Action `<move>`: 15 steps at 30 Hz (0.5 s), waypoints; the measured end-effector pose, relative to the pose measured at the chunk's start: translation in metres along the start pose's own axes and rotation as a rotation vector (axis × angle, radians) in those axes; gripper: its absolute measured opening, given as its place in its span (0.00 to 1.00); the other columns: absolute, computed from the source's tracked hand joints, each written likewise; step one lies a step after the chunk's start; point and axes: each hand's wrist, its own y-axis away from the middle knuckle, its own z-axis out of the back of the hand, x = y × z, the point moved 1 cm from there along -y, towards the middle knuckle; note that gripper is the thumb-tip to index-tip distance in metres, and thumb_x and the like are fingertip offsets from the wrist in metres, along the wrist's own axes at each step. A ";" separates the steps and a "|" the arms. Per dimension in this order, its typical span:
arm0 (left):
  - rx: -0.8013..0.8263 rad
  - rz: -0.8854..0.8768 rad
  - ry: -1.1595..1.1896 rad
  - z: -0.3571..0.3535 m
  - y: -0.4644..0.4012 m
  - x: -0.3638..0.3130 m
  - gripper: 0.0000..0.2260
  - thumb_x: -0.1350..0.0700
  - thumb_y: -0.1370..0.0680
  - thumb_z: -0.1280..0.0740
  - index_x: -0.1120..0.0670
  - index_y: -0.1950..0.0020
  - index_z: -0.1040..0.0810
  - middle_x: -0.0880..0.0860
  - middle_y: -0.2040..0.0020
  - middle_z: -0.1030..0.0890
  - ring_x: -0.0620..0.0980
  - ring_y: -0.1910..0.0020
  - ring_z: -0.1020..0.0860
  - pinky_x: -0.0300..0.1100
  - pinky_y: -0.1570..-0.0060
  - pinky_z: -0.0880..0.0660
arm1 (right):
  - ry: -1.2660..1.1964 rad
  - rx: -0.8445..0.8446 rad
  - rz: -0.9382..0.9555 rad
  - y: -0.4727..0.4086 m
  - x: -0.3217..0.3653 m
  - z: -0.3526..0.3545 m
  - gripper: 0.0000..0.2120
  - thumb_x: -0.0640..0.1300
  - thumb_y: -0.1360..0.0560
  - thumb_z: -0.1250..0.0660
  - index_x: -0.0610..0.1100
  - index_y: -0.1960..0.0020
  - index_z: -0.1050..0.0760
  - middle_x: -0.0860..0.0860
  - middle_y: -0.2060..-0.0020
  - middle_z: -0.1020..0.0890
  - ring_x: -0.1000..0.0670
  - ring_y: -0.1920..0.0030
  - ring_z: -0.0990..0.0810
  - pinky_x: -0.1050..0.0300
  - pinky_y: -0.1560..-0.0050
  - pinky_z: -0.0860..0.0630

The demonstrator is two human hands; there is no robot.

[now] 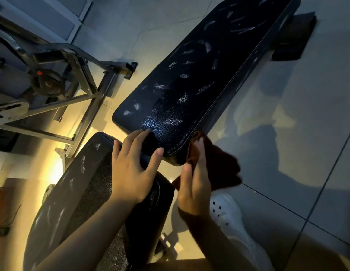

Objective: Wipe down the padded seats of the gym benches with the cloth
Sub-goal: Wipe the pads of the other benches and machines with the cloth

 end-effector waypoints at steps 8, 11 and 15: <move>0.014 0.013 0.031 0.000 0.000 0.000 0.27 0.36 0.24 0.44 0.49 0.30 0.29 0.48 0.33 0.27 0.47 0.31 0.33 0.58 0.27 0.44 | -0.027 0.010 -0.073 -0.020 0.012 0.001 0.25 0.56 0.17 0.51 0.50 0.23 0.46 0.42 0.25 0.36 0.47 0.24 0.39 0.44 0.28 0.33; 0.023 0.015 0.023 -0.001 -0.001 0.000 0.27 0.37 0.23 0.43 0.50 0.30 0.29 0.49 0.33 0.28 0.48 0.31 0.33 0.61 0.29 0.41 | -0.036 -0.067 -0.188 -0.079 0.014 0.007 0.34 0.63 0.20 0.53 0.44 0.21 0.47 0.44 0.23 0.41 0.50 0.22 0.44 0.48 0.24 0.41; 0.032 0.012 0.035 -0.001 -0.001 0.002 0.27 0.37 0.23 0.43 0.50 0.30 0.28 0.49 0.32 0.29 0.49 0.31 0.33 0.60 0.31 0.38 | -0.006 -0.091 -0.216 -0.106 0.011 0.012 0.30 0.56 0.18 0.53 0.42 0.21 0.49 0.46 0.22 0.43 0.52 0.22 0.46 0.49 0.23 0.45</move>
